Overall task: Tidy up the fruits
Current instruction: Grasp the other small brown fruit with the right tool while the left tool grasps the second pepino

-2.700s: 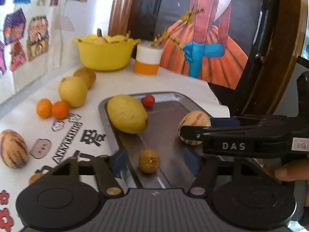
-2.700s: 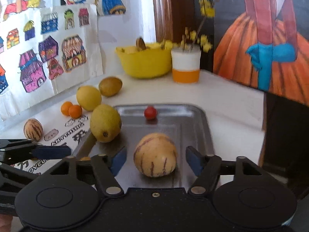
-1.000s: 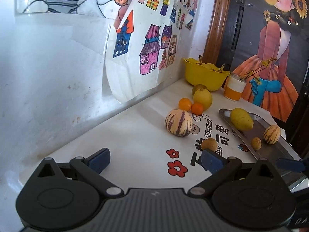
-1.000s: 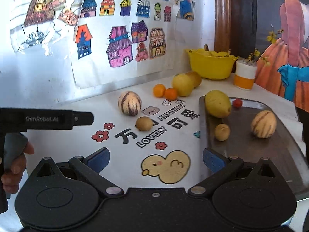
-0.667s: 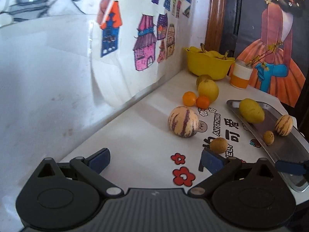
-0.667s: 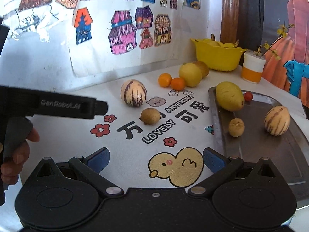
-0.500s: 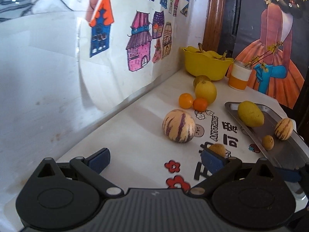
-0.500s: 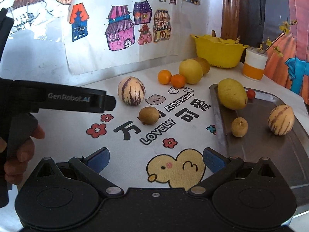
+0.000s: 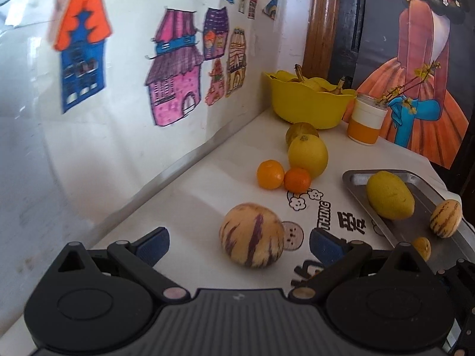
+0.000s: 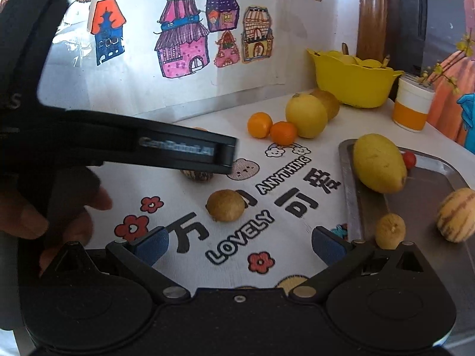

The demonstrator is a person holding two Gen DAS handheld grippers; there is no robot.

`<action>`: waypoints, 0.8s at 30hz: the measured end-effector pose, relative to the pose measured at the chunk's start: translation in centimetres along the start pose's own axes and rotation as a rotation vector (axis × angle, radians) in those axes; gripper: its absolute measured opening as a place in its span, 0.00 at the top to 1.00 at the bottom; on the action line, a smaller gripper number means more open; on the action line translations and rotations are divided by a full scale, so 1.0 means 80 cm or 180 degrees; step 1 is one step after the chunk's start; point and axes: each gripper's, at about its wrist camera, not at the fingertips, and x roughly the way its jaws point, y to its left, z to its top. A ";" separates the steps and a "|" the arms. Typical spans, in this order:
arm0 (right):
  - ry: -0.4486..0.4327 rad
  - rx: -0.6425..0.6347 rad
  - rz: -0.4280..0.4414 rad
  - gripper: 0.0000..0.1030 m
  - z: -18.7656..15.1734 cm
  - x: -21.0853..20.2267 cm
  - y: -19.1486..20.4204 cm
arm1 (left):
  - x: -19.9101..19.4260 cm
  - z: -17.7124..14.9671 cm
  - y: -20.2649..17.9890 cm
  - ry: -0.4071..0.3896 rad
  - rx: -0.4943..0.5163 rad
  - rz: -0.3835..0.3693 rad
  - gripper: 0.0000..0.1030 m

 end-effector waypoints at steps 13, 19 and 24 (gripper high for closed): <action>-0.0019 0.0043 0.0165 0.18 0.010 0.016 -0.004 | 0.022 0.002 0.012 0.0010 -0.0105 -0.0277 0.01; -0.0046 -0.0035 0.0165 0.32 0.012 0.018 0.000 | 0.025 0.003 0.015 0.0049 -0.0137 -0.0381 0.01; -0.0055 -0.0070 0.0149 0.38 0.012 0.018 0.002 | 0.026 0.003 0.015 0.0068 -0.0136 -0.0409 0.05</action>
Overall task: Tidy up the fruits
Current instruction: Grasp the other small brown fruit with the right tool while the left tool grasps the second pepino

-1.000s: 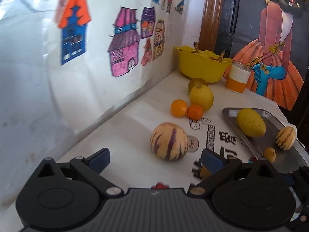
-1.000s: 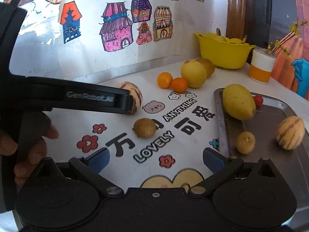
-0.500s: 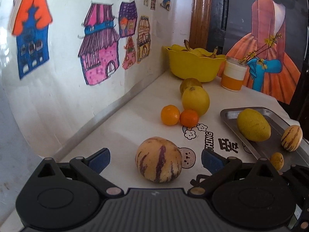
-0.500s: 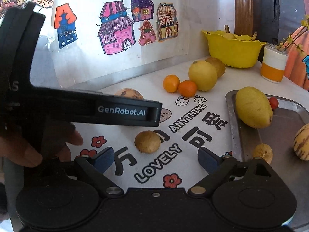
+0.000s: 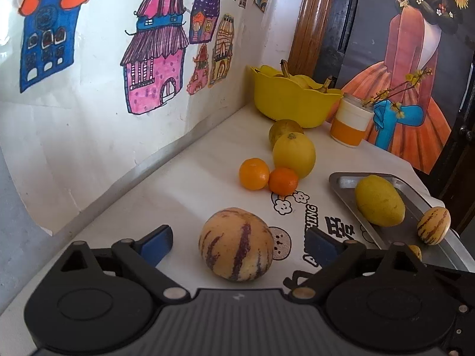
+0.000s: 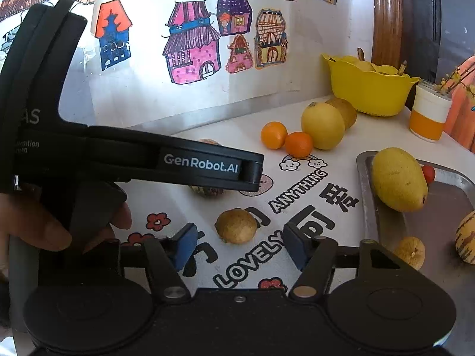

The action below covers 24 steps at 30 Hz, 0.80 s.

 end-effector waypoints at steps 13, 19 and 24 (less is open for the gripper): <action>-0.0031 -0.0054 0.0034 0.60 0.000 -0.002 0.003 | -0.002 -0.003 0.000 0.0007 -0.0042 -0.0009 0.29; -0.0043 0.0013 0.0049 0.67 0.000 -0.004 -0.001 | -0.004 -0.003 0.006 0.0000 -0.0153 -0.0012 0.45; -0.0047 0.0015 0.0059 0.69 0.000 -0.004 -0.001 | -0.005 -0.003 0.007 -0.0011 -0.0181 -0.0002 0.45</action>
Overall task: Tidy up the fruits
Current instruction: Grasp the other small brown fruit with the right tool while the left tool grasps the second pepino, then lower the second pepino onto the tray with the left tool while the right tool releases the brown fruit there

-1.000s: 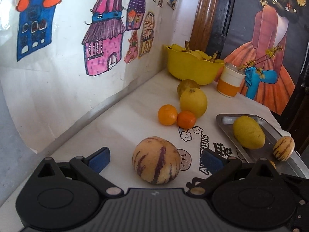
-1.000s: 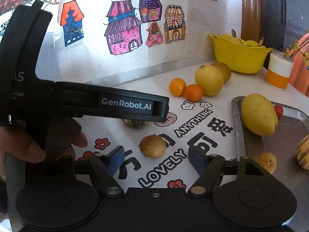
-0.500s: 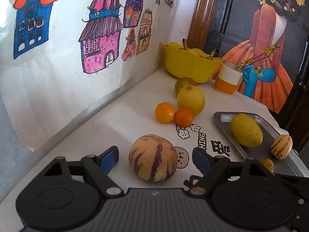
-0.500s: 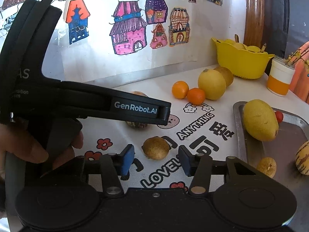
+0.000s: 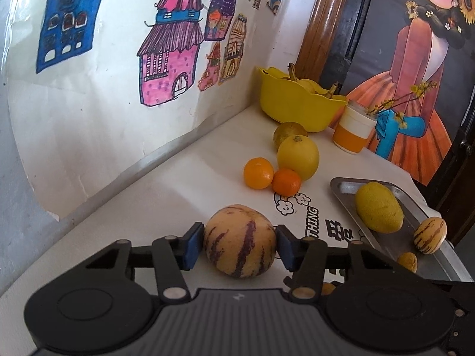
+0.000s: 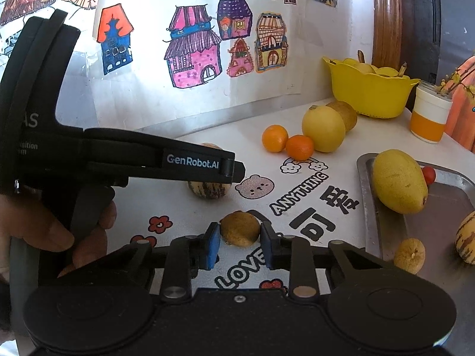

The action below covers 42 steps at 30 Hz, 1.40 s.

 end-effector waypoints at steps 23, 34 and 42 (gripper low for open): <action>-0.0484 0.0774 -0.0397 0.69 -0.048 -0.132 -0.108 | -0.029 -0.001 -0.117 0.0043 0.0044 -0.0297 0.46; -0.0504 0.1072 -0.0840 0.70 -0.105 -0.178 -0.172 | -0.029 -0.040 -0.194 0.0238 0.0142 -0.0641 0.46; -0.0461 0.1021 -0.0801 0.69 -0.124 -0.184 -0.167 | -0.025 -0.059 -0.212 0.0316 0.0213 -0.0552 0.46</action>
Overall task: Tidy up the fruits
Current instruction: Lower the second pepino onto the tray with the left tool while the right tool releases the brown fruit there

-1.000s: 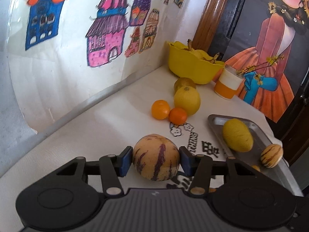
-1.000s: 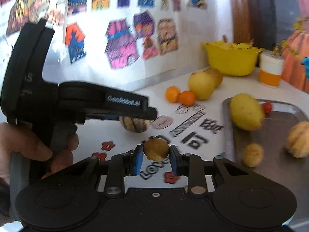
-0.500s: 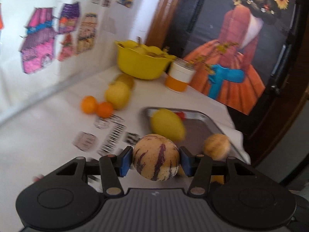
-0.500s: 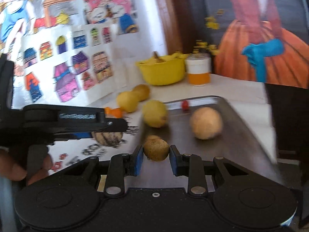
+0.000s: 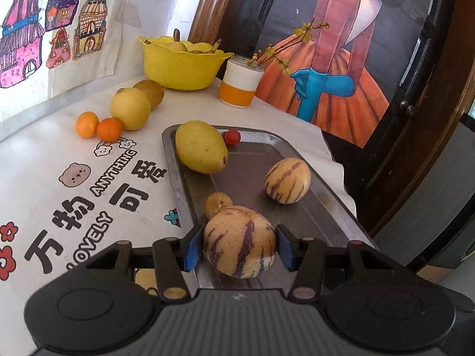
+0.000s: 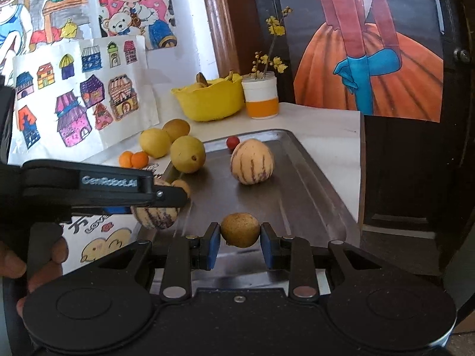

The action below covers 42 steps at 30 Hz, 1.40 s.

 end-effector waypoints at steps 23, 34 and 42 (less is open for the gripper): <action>0.0019 -0.0195 -0.0049 0.34 -0.003 -0.004 0.020 | -0.011 -0.001 -0.004 -0.0093 0.0063 0.0045 0.26; -0.0089 -0.0181 -0.0115 0.01 0.001 -0.023 0.033 | -0.050 0.004 0.030 -0.0424 -0.0214 0.0213 0.01; -0.0040 -0.0334 -0.0051 0.01 -0.002 -0.031 0.060 | -0.078 -0.004 0.081 -0.0491 -0.0393 0.0490 0.01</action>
